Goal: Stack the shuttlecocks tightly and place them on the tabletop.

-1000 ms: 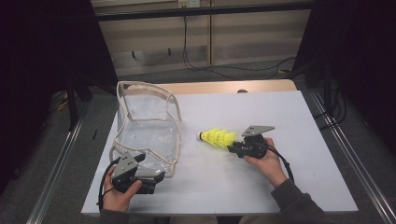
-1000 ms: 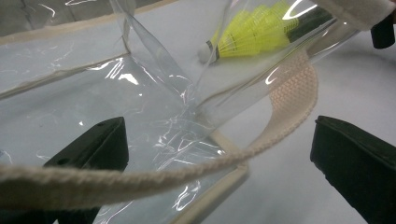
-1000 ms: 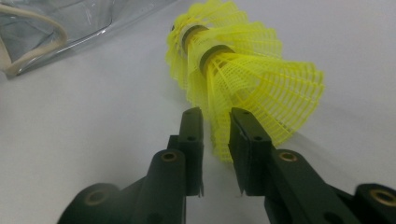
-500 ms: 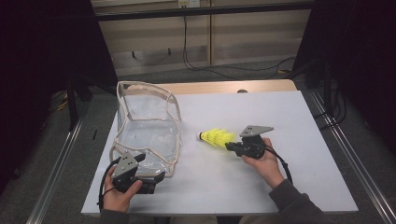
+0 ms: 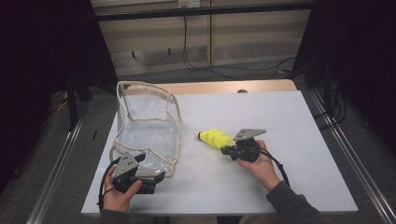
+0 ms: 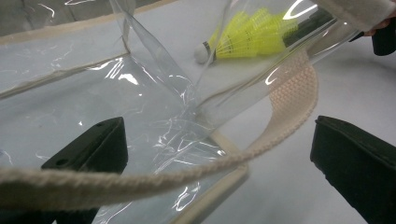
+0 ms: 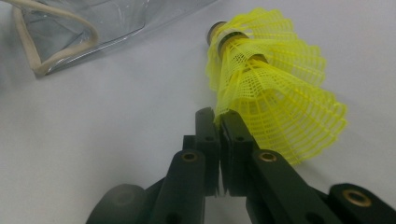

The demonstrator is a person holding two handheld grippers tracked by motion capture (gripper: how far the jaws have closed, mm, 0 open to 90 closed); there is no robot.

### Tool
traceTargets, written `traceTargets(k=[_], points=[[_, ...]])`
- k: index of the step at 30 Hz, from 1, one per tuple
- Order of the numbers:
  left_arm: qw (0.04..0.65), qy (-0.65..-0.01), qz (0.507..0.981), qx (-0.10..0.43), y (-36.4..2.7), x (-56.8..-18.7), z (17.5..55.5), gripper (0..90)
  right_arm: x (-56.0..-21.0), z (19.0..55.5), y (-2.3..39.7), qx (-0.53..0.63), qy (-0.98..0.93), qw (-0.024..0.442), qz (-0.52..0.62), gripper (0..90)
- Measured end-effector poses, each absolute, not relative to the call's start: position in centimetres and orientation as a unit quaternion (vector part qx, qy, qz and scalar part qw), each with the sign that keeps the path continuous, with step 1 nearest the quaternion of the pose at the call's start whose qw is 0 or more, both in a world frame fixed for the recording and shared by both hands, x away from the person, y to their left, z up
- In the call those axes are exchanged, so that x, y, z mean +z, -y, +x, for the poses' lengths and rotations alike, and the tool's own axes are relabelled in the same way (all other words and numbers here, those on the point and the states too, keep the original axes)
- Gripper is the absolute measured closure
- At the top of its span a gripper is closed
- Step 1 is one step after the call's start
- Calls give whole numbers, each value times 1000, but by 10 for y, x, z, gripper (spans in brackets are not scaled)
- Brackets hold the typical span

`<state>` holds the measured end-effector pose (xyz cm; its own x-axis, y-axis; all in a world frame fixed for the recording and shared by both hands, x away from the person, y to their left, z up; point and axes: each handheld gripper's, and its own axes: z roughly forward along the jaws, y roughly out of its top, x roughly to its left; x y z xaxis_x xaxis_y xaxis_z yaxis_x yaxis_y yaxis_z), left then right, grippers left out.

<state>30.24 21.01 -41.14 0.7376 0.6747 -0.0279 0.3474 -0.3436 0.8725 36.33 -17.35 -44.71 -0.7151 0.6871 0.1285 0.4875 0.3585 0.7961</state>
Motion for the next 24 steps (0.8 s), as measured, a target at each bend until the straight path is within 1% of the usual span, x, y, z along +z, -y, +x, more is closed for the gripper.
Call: traceTargets(k=[5, 15, 21, 23, 24], points=[[476, -320, 801, 173, -210, -412, 302, 40, -448, 362, 169, 434, -821, 111, 354, 837], [476, -320, 800, 173, -210, -412, 302, 40, -448, 361, 164, 437, -819, 110, 356, 755], [476, -319, 801, 173, -210, -411, 302, 40, -448, 361, 164, 438, -813, 115, 366, 689], [476, -319, 801, 173, -210, -412, 302, 40, -447, 362, 165, 435, -812, 121, 370, 643], [476, -319, 801, 173, -210, -411, 302, 40, -447, 362, 165, 434, -811, 123, 372, 634]])
